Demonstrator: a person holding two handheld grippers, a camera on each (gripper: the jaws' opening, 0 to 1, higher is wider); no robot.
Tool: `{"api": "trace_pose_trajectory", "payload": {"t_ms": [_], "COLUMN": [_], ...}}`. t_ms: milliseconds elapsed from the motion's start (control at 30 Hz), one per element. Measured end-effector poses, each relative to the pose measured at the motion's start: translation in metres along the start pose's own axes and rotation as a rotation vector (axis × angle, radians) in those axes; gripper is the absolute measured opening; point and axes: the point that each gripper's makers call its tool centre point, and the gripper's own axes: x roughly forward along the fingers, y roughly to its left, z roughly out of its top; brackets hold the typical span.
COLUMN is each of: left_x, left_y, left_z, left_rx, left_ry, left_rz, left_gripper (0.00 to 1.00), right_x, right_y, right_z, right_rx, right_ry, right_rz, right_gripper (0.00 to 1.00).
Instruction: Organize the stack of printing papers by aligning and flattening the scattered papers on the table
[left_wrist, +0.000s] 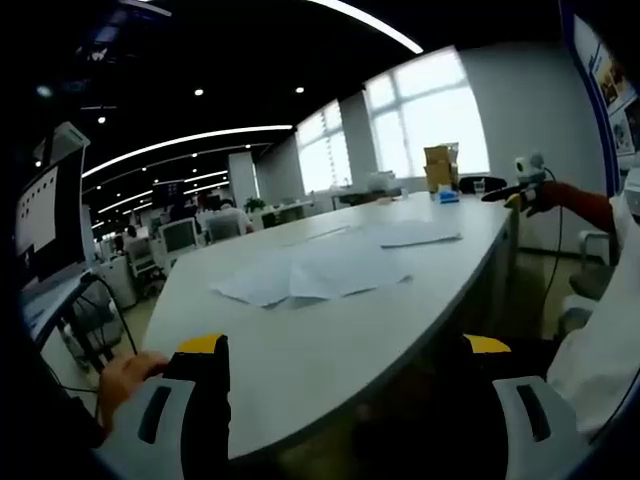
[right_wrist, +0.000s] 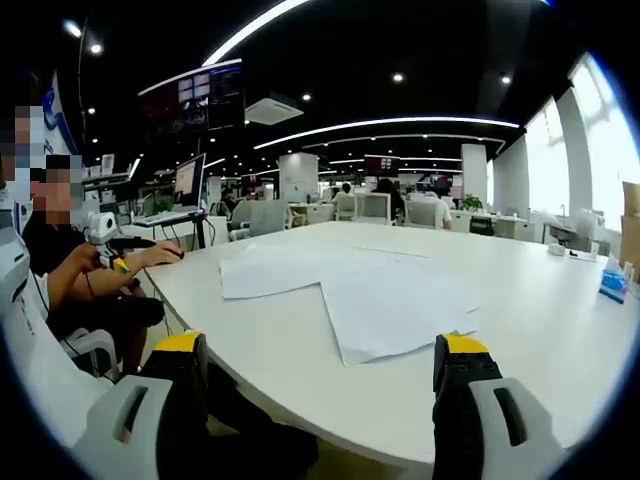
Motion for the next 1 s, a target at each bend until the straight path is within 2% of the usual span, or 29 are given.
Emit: {"api": "trace_pose_trajectory", "payload": {"t_ms": [1000], "left_x": [0.005], "left_y": [0.0], "left_z": [0.01], "left_rx": [0.0], "left_ry": [-0.045], "left_rz": [-0.005], "left_gripper": [0.97], "right_x": [0.011], "right_y": [-0.006], "right_z": [0.008], "right_rx": [0.0], "right_ry": [-0.012], "right_rz": [-0.011], "right_gripper": [0.88]}}
